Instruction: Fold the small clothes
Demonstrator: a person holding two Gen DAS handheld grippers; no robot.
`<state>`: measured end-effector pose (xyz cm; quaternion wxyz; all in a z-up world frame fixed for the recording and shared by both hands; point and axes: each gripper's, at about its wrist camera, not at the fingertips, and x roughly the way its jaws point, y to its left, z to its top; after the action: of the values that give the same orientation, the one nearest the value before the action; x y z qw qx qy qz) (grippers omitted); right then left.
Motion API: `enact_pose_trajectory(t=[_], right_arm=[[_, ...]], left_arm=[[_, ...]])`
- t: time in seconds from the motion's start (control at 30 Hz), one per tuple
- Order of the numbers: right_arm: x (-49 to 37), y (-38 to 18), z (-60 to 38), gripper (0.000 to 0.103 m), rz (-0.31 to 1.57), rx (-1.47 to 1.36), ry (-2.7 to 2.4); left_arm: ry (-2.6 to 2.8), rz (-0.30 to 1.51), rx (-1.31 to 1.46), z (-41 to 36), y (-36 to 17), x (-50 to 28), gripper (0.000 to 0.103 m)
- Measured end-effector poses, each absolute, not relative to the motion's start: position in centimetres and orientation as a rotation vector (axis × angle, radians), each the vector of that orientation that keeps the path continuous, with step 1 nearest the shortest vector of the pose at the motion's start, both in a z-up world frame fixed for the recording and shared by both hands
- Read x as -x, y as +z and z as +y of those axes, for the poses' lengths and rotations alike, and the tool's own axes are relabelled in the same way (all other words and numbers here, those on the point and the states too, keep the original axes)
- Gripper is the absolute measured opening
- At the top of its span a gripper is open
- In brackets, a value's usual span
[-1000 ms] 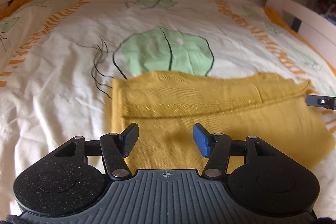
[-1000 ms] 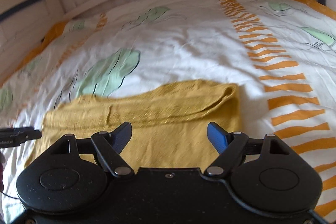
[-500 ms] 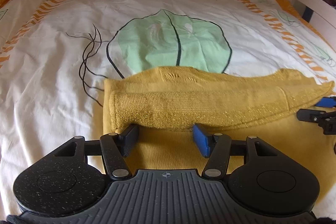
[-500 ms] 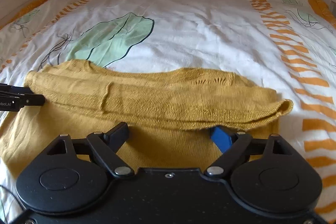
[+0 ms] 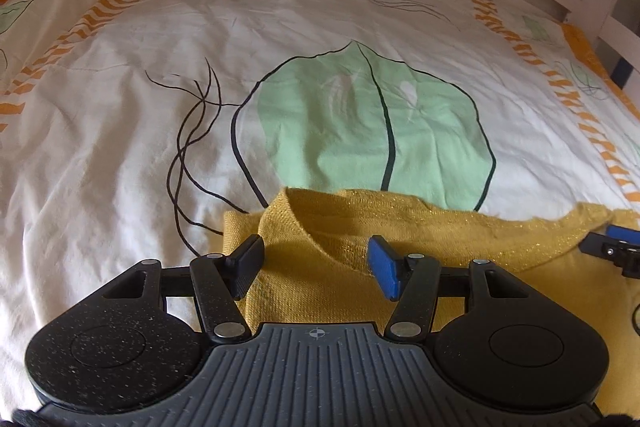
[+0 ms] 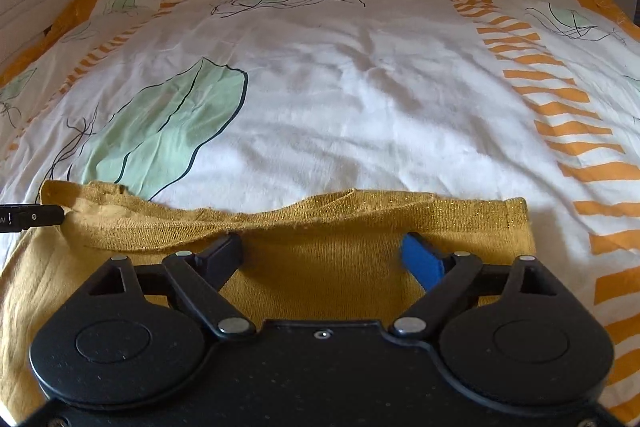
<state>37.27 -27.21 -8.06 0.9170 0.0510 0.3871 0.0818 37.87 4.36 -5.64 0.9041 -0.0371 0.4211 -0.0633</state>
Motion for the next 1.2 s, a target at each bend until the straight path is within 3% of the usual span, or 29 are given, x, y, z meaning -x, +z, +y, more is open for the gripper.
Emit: enact_pose_trajectory(t=[0.33, 0.57, 0.87, 0.97, 1.2], right_arm=[[-39.4, -7.6, -27.2, 0.092, 0.809, -0.108, 0.119], [-34.9, -6.1, -26.7, 0.093, 0.772, -0.131, 0.183], [-28.5, -7.4, -22.9, 0.095, 0.765, 0.065, 0.233], [-26.9, -8.8, -21.4, 0.102, 0.767, 0.173, 0.231], [-26.5, -9.0, -21.4, 0.102, 0.762, 0.154, 0.215]], left_arm=[[-0.178, 0.847, 0.154, 5.7, -2.7, -33.6, 0.056], [-0.172, 0.856, 0.156, 6.9, -3.4, -28.3, 0.061], [-0.158, 0.903, 0.052, 6.6, -6.0, -24.9, 0.061], [-0.163, 0.894, 0.047, 6.6, -7.2, -24.1, 0.065], [-0.176, 0.871, 0.078, 7.0, -7.4, -23.4, 0.075]])
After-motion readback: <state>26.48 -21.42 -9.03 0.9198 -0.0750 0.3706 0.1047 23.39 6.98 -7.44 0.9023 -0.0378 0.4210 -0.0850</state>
